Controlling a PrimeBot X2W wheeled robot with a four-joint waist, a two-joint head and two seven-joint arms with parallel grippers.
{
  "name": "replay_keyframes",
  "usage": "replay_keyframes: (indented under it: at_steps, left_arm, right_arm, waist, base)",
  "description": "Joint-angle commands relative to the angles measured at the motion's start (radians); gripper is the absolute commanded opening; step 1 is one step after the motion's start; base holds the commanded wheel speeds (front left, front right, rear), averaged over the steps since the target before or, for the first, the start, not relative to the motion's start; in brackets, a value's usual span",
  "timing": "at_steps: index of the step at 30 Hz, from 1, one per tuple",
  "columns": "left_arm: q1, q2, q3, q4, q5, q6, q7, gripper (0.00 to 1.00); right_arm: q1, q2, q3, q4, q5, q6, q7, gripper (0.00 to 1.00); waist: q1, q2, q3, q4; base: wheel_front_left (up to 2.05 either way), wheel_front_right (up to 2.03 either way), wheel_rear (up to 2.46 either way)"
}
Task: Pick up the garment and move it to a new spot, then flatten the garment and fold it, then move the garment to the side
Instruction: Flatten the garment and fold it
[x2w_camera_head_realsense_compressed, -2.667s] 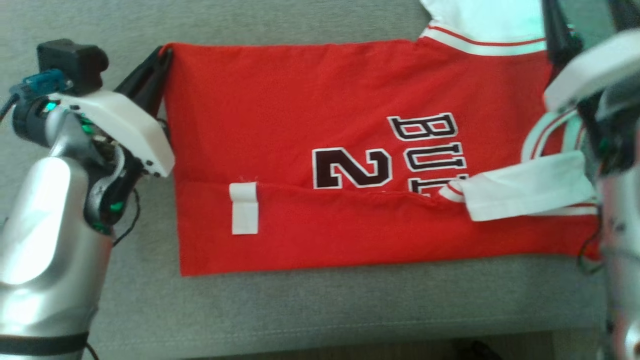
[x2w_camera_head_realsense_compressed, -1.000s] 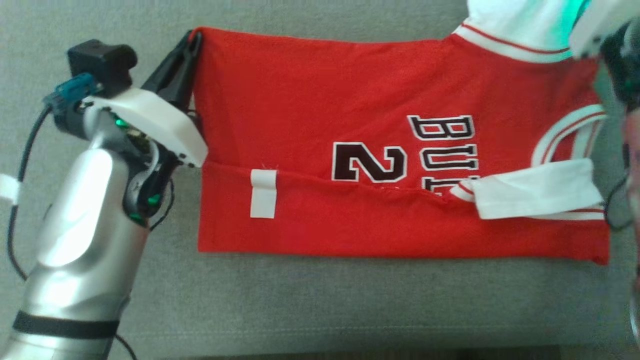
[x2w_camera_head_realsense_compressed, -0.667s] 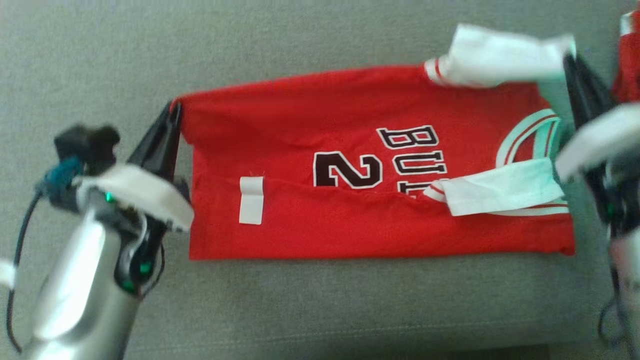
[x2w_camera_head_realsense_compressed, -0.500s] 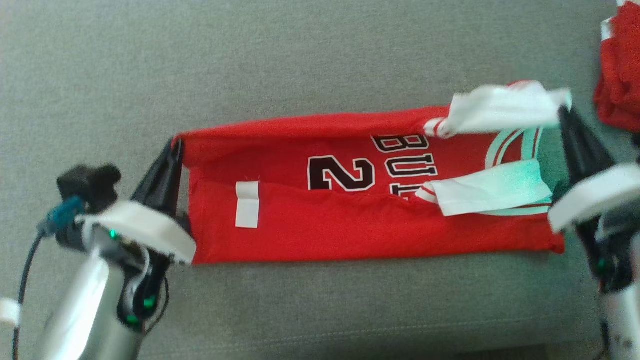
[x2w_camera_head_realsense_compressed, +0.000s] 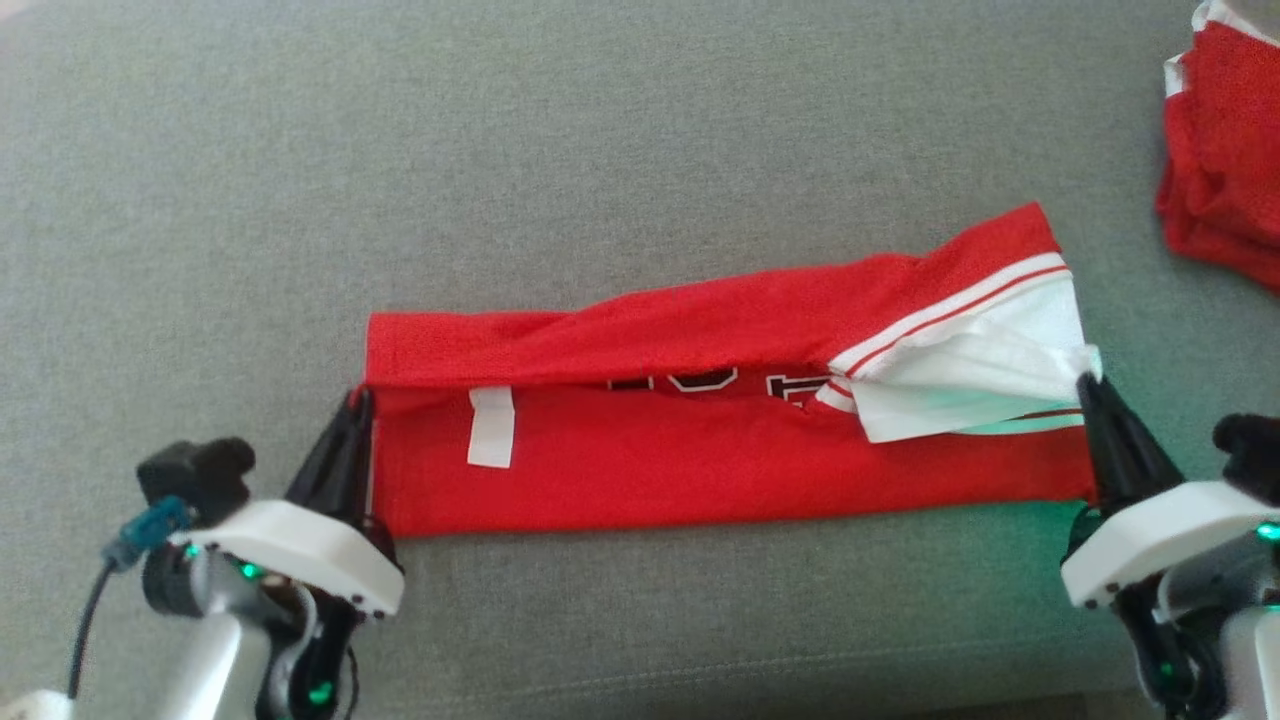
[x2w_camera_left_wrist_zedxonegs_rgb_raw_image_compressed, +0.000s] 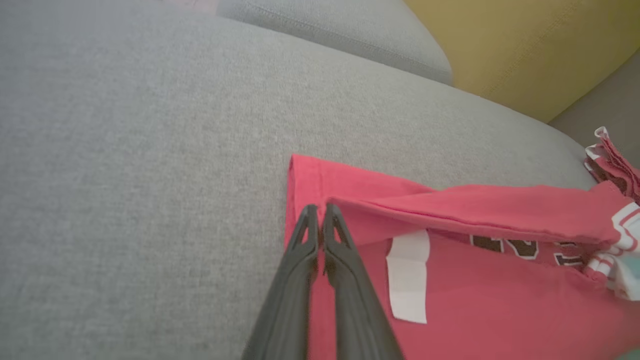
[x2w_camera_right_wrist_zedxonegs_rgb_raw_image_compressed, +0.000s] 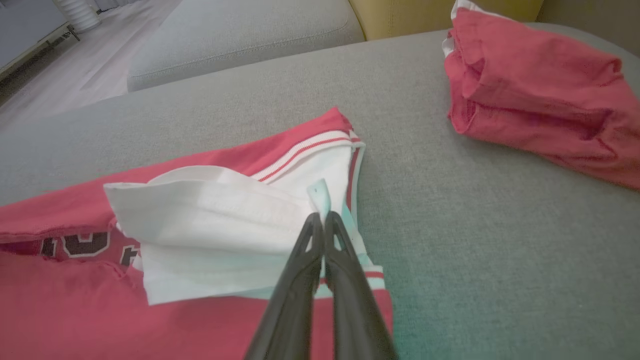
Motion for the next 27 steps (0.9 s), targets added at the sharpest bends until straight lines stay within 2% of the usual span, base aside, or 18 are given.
replay_keyframes:
  at_steps: [1, 2, 3, 4, 5, 6, 7, 18, 22, 27]
  left_arm:
    - [-0.009, 0.009, 0.028, -0.025, -0.009, 0.001, -0.008, 0.0]
    - [-0.004, 0.005, 0.025, -0.021, -0.01, 0.001, -0.011, 0.0]
    - [0.002, 0.0, 0.022, -0.017, -0.014, 0.0, -0.013, 0.0]
    - [0.009, -0.003, 0.02, -0.016, -0.015, 0.0, -0.017, 0.06]
    - [0.017, -0.006, 0.021, -0.016, -0.017, 0.002, -0.025, 0.36]
    - [0.026, -0.008, 0.023, -0.016, -0.017, 0.005, -0.034, 0.86]
    - [0.035, -0.008, 0.027, -0.016, -0.017, 0.01, -0.043, 1.0]
    - [0.094, -0.021, 0.065, -0.059, 0.0, 0.069, -0.133, 1.0]
    - [0.089, -0.027, 0.053, -0.066, 0.015, 0.081, -0.137, 1.0]
    - [0.085, -0.035, 0.03, -0.072, 0.027, 0.085, -0.134, 1.0]
  right_arm:
    - [-0.005, -0.003, 0.011, -0.026, -0.011, 0.007, -0.006, 0.0]
    - [-0.002, -0.001, 0.008, -0.016, -0.014, 0.007, -0.009, 0.11]
    - [0.0, 0.002, 0.002, -0.007, -0.015, 0.007, -0.014, 0.39]
    - [0.003, 0.004, -0.001, 0.001, -0.019, 0.007, -0.016, 0.82]
    - [0.007, 0.005, -0.003, 0.007, -0.022, 0.007, -0.019, 1.0]
    - [0.012, 0.007, -0.006, 0.011, -0.022, 0.007, -0.021, 1.0]
    - [0.017, 0.008, -0.01, 0.014, -0.022, 0.007, -0.024, 1.0]
    - [0.047, 0.009, -0.085, -0.011, -0.04, 0.007, -0.013, 1.0]
    - [-0.009, -0.009, -0.067, 0.012, -0.046, 0.007, 0.031, 1.0]
    - [-0.096, -0.047, -0.031, 0.098, -0.052, 0.007, 0.13, 1.0]
  waist:
    - [0.0001, -0.0001, -0.005, -0.002]
    - [0.0001, -0.0001, -0.008, -0.003]
    - [0.0001, -0.0001, -0.012, -0.004]
    - [0.0001, -0.0001, -0.016, -0.005]
    - [0.0001, -0.0001, -0.02, -0.005]
    - [0.0001, -0.0001, -0.024, -0.004]
    - [0.0001, -0.0001, -0.029, -0.004]
    - [0.0001, -0.0001, -0.089, 0.024]
    - [0.0001, -0.0001, -0.102, 0.031]
    - [0.0001, -0.0001, -0.104, 0.047]
  base:
    - [0.0, 0.0, 0.0]
    - [0.0, 0.0, 0.0]
    - [0.0, 0.0, 0.0]
    - [0.0, 0.0, 0.0]
    - [0.0, 0.0, 0.0]
    - [0.0, 0.0, 0.0]
    - [0.0, 0.0, 0.0]
    - [0.0, 0.0, 0.0]
    - [0.0, 0.0, 0.0]
    - [0.0, 0.0, 0.0]
